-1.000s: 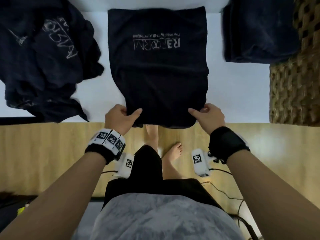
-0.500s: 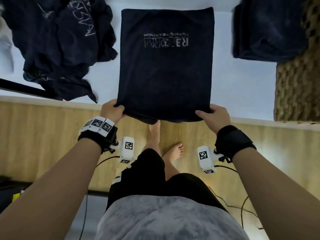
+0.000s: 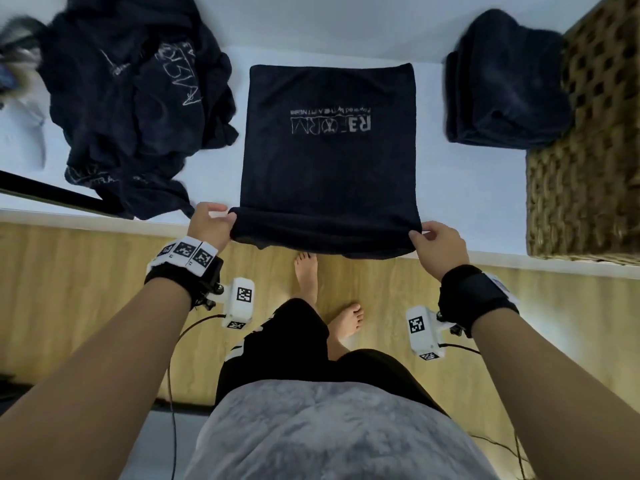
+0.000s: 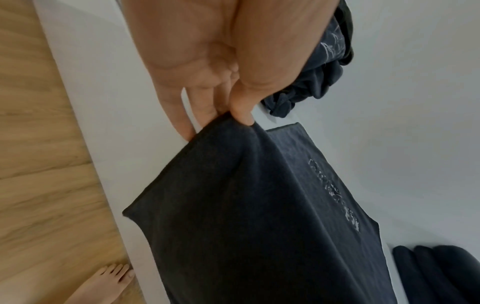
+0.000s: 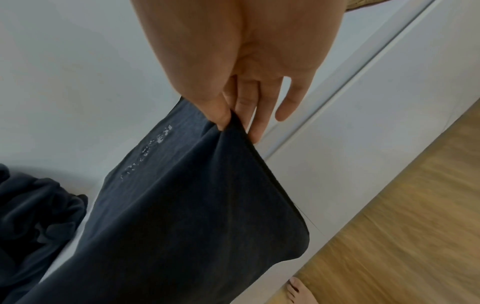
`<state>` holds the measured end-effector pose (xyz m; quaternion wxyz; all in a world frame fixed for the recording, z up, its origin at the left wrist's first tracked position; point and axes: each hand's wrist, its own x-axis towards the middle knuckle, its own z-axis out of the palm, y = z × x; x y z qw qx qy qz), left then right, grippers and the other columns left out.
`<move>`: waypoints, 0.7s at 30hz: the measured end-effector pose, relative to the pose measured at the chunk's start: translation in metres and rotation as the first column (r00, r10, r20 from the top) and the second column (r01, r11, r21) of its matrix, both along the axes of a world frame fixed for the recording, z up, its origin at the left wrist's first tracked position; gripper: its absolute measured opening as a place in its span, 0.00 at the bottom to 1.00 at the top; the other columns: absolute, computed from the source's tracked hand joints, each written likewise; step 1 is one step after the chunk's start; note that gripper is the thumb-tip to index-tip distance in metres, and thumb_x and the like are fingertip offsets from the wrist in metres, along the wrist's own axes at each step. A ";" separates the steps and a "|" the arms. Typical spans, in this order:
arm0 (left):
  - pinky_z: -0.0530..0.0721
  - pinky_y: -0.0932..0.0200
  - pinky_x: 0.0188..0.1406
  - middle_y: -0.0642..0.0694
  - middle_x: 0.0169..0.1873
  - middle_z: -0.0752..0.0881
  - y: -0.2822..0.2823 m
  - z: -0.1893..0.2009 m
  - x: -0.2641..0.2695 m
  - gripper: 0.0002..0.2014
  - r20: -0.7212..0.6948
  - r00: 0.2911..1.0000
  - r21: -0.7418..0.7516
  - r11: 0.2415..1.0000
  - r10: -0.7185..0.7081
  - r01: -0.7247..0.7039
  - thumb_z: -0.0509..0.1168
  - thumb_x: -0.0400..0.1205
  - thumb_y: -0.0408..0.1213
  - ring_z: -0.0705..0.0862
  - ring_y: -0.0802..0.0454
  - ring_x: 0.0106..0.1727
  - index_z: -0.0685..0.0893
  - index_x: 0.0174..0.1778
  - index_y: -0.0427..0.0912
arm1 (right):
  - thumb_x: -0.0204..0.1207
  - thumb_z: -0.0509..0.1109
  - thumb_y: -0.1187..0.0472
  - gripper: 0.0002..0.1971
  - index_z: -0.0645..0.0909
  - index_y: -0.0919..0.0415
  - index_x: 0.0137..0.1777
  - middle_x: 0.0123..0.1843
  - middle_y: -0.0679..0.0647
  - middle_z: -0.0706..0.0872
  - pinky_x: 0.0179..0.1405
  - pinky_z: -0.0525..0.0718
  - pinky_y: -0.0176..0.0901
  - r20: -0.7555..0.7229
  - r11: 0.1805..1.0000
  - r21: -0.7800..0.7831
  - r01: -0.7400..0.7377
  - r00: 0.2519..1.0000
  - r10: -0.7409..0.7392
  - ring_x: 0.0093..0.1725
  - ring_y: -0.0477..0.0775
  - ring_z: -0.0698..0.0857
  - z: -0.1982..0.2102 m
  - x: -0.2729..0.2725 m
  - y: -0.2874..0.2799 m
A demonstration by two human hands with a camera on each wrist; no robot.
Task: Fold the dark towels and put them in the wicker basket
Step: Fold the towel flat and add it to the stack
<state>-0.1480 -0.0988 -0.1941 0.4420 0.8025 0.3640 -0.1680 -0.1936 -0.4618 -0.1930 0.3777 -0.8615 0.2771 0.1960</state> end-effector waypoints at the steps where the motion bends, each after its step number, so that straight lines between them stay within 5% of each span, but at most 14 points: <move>1: 0.85 0.39 0.60 0.31 0.57 0.83 -0.002 0.005 0.003 0.09 0.032 0.999 -0.023 1.000 0.019 -0.018 0.65 0.81 0.34 0.85 0.40 0.51 0.78 0.57 0.45 | 0.81 0.67 0.55 0.10 0.81 0.56 0.59 0.43 0.50 0.86 0.44 0.77 0.39 0.028 0.998 0.020 0.059 0.998 -0.060 0.44 0.51 0.83 0.003 0.002 0.001; 4: 0.85 0.43 0.48 0.32 0.43 0.83 -0.004 0.020 0.014 0.10 0.130 0.991 -0.059 0.998 -0.012 0.020 0.63 0.81 0.29 0.81 0.41 0.42 0.76 0.41 0.51 | 0.82 0.65 0.56 0.09 0.75 0.51 0.61 0.38 0.47 0.84 0.32 0.72 0.27 0.151 0.986 0.085 0.140 0.977 -0.152 0.38 0.42 0.81 0.017 0.011 0.002; 8: 0.82 0.50 0.45 0.39 0.37 0.85 -0.007 0.041 0.038 0.09 0.247 0.967 -0.050 0.996 -0.064 0.079 0.63 0.83 0.30 0.82 0.46 0.39 0.87 0.51 0.47 | 0.84 0.62 0.59 0.07 0.81 0.49 0.55 0.36 0.46 0.83 0.33 0.71 0.20 0.286 0.994 0.075 0.080 0.953 -0.098 0.37 0.40 0.80 0.041 0.039 0.001; 12: 0.84 0.64 0.56 0.40 0.51 0.90 -0.015 0.055 0.072 0.11 0.347 0.932 0.007 0.994 -0.105 0.109 0.65 0.84 0.33 0.87 0.50 0.52 0.89 0.59 0.39 | 0.83 0.63 0.59 0.10 0.87 0.50 0.53 0.41 0.46 0.85 0.48 0.75 0.37 0.297 0.997 0.054 0.055 0.952 -0.069 0.45 0.48 0.81 0.052 0.079 -0.002; 15: 0.80 0.77 0.53 0.43 0.56 0.89 -0.021 0.058 0.101 0.12 0.386 0.919 -0.002 0.996 -0.086 0.094 0.65 0.84 0.32 0.86 0.55 0.56 0.88 0.61 0.37 | 0.83 0.64 0.56 0.11 0.89 0.52 0.56 0.48 0.46 0.88 0.55 0.75 0.35 0.269 0.997 0.052 0.057 0.961 -0.069 0.51 0.46 0.82 0.051 0.109 -0.005; 21: 0.77 0.63 0.71 0.44 0.65 0.85 -0.021 0.038 0.150 0.16 0.333 0.940 -0.052 0.993 -0.080 0.103 0.64 0.85 0.32 0.83 0.57 0.65 0.84 0.68 0.38 | 0.83 0.66 0.57 0.12 0.89 0.55 0.59 0.50 0.43 0.88 0.59 0.76 0.32 0.240 0.988 0.072 0.140 0.959 -0.153 0.56 0.44 0.84 0.031 0.162 -0.006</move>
